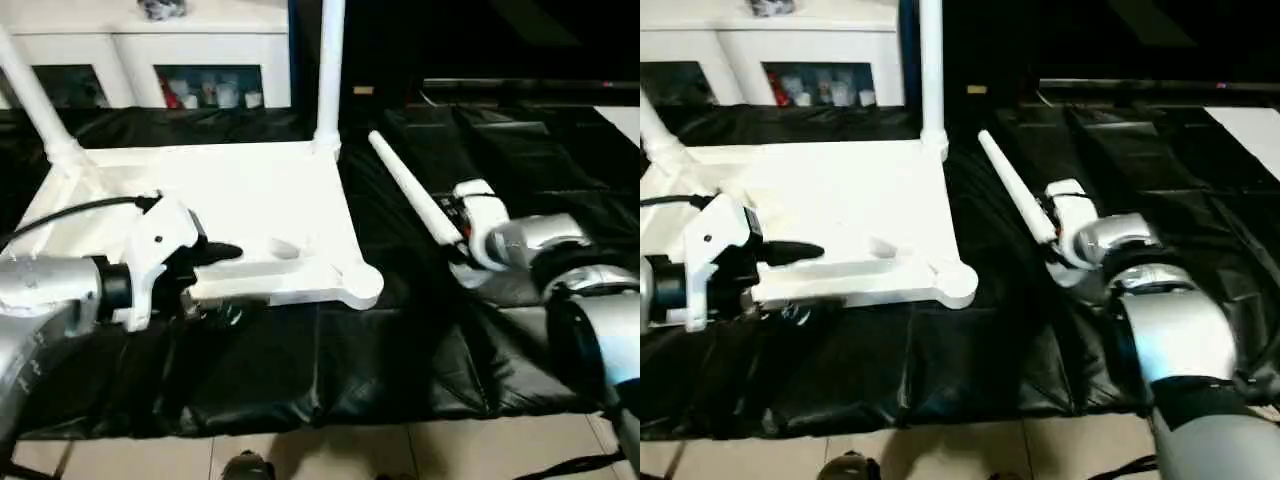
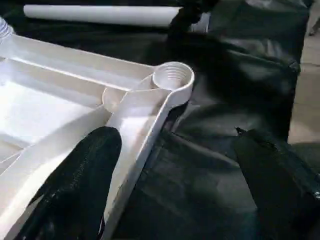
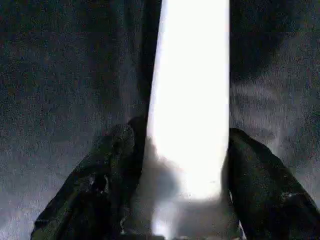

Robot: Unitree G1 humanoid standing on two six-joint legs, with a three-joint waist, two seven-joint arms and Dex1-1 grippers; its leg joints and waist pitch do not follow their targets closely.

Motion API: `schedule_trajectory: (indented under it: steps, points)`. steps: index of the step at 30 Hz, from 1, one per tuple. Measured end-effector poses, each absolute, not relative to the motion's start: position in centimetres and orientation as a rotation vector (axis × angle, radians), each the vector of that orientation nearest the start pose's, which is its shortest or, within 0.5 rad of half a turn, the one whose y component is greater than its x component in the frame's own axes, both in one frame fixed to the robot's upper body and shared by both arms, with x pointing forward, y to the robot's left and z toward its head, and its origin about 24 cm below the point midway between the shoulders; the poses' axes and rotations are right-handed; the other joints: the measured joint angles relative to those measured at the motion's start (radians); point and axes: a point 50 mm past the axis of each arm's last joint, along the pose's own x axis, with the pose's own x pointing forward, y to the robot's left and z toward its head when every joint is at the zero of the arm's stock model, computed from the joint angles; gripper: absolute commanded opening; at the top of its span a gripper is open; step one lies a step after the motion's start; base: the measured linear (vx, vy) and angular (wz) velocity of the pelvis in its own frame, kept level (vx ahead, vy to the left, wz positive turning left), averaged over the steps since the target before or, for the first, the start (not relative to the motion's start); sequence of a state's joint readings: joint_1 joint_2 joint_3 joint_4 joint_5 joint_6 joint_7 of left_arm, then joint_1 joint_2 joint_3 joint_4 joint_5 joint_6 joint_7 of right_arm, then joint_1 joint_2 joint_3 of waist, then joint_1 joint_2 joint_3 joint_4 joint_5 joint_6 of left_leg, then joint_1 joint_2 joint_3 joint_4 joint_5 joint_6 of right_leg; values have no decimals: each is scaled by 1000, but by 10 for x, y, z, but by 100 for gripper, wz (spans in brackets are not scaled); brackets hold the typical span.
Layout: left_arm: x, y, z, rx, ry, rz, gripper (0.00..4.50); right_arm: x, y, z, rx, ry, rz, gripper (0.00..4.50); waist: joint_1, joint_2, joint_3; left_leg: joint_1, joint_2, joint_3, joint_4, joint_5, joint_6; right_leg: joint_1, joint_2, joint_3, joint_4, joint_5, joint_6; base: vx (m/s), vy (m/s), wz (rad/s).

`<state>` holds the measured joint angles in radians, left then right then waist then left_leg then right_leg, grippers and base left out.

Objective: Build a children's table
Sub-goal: Pick table leg

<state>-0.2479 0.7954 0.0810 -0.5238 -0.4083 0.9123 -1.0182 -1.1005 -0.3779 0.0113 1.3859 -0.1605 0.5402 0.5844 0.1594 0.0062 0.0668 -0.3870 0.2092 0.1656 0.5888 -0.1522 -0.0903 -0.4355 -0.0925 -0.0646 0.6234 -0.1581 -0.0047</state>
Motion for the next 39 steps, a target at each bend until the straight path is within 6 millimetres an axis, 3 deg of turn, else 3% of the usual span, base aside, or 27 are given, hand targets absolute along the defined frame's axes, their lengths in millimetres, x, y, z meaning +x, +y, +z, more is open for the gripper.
schedule_trajectory:
  steps: [4,9,17,22,26,28,32,34,39]
  points:
    - [239,191,161,327,439,-1083,418,372,-220,71,-197,936,318,235,3,-1,0,1,0,0,1,0,0,0,0,0,3,0,0,0,0,0]
    - [260,187,160,300,393,-1026,418,372,-223,69,-146,910,262,198,10,-1,0,1,0,0,2,0,0,0,0,1,5,0,0,0,0,0]
    - [295,177,144,249,309,-842,418,376,-226,67,77,753,135,191,-4,-1,-1,1,0,0,5,0,0,1,0,1,5,0,0,0,0,0]
    - [313,161,142,165,246,-773,450,382,-226,72,225,583,97,191,-17,0,-1,-1,0,0,6,0,0,0,-1,0,6,1,0,0,0,0]
    - [331,141,137,34,226,-686,450,394,-209,93,461,271,215,191,-27,6,0,-3,0,0,9,0,0,-1,0,0,6,5,-6,0,0,0]
    - [334,136,139,10,209,-690,450,394,-206,97,511,208,266,191,-31,7,0,-3,1,0,9,0,0,-1,0,-1,6,4,-5,0,0,0]
    - [340,130,150,-107,157,-712,450,374,-195,91,602,96,493,190,-30,8,-1,-5,2,0,9,0,1,-1,0,-2,3,3,-4,0,0,0]
    - [340,120,154,-204,140,-757,450,355,-187,90,667,50,626,190,-18,8,-1,-6,3,0,10,0,2,-1,0,-2,2,3,-4,0,0,0]
    - [338,103,163,-370,137,-848,450,324,-164,112,711,-16,947,189,-10,8,-1,-4,3,1,11,0,2,1,0,-2,1,3,-4,0,0,0]
